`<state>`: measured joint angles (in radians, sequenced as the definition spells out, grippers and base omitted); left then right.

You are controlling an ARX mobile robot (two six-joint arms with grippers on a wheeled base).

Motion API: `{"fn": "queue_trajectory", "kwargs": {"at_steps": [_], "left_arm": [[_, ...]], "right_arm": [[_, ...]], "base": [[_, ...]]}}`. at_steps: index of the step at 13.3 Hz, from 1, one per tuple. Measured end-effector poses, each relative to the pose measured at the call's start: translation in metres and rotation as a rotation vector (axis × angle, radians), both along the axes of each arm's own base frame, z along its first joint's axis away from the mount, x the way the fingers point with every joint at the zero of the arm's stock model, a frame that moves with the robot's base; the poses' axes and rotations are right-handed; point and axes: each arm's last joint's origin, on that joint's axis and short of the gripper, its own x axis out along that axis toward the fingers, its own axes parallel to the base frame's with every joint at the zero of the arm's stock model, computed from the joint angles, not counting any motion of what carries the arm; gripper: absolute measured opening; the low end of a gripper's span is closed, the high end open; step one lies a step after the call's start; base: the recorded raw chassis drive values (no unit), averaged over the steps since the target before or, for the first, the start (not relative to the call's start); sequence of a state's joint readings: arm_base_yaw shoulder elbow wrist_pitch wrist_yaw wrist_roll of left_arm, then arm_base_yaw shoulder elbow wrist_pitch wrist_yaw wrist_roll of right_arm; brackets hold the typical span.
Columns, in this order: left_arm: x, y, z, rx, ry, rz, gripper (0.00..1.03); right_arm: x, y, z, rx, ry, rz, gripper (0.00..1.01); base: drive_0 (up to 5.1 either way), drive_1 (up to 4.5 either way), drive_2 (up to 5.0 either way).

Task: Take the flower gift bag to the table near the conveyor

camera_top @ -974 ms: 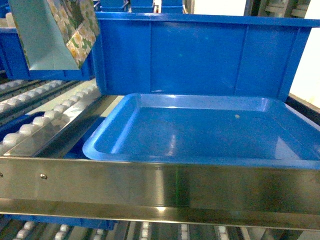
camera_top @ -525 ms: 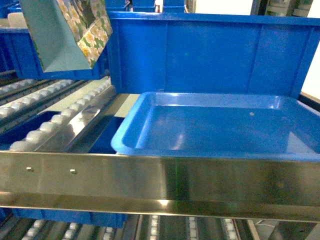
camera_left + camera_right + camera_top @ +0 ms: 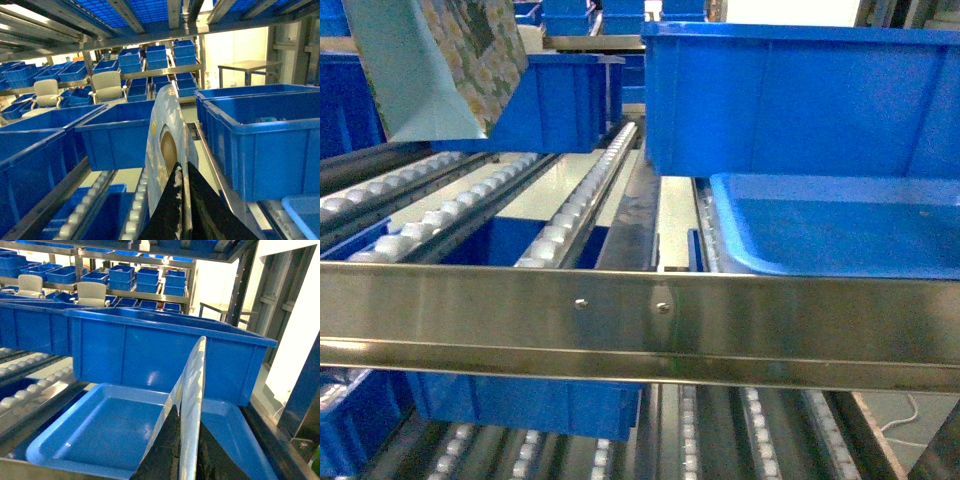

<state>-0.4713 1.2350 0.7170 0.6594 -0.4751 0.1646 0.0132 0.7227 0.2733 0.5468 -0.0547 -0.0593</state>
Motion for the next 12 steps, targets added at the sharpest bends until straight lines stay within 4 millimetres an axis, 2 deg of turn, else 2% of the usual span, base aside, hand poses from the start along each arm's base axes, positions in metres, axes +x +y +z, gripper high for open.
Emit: {"fn": "queue_trajectory", "kwargs": {"at_steps": [12], "left_arm": [[0.0000,0.0000,-0.0002,0.001,0.002,0.000,0.02]], "right_arm": [[0.0002,0.0000,-0.0005,0.000,0.003,0.000,0.03]], "base": [[-4.7,0.91,3.7]]}}
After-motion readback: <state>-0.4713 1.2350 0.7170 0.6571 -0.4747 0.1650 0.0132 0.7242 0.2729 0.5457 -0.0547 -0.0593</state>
